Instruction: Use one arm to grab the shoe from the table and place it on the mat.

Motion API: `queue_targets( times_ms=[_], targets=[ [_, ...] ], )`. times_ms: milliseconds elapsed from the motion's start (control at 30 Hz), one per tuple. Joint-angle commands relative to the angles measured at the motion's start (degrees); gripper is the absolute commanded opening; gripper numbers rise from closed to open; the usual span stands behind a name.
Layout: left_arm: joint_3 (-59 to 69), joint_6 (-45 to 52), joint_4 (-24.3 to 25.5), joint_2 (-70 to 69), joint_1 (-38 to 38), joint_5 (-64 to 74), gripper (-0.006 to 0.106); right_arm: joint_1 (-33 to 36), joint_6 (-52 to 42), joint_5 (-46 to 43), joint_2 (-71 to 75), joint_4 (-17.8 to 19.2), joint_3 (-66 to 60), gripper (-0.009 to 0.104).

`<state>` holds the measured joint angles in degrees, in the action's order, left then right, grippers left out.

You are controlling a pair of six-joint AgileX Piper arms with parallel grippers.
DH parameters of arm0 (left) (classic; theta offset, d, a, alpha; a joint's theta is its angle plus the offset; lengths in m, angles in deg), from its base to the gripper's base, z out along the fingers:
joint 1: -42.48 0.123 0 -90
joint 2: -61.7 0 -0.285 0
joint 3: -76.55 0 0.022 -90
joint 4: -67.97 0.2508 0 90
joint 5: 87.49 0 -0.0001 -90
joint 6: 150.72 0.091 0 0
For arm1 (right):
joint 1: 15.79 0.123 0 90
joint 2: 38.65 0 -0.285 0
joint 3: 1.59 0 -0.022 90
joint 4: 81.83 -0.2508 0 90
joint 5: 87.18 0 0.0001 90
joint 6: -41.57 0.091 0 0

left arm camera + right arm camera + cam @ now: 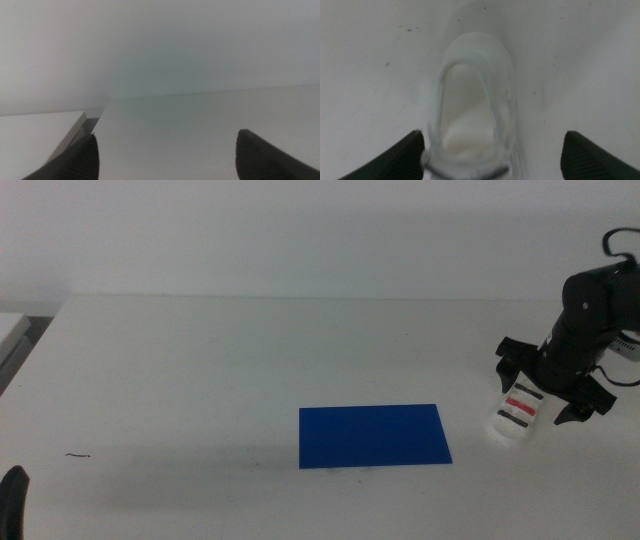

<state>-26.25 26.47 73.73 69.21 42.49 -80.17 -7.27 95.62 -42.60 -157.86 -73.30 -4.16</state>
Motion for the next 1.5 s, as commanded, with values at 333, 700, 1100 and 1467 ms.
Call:
queue_targets(
  times_ms=[333, 700, 1100, 1467],
  targets=[
    [0.02, -0.08, -0.23, 0.28, -0.01, -0.7, 0.094, 2.18, 8.39, 1.03, -0.47, 1.73, 0.34, -0.002],
    [0.02, -0.08, -0.23, 0.28, -0.01, -0.7, 0.094, 21.09, 17.05, 8.97, -1.02, 4.67, 12.84, -0.002],
    [0.02, -0.08, -0.23, 0.28, -0.01, -0.7, 0.094, 27.09, 18.33, 14.22, -8.75, 4.07, 21.8, -0.002],
    [0.02, -0.08, -0.23, 0.28, -0.01, -0.7, 0.094, 27.09, 57.24, 16.74, -8.85, -2.94, 21.8, -0.002]
  ],
)
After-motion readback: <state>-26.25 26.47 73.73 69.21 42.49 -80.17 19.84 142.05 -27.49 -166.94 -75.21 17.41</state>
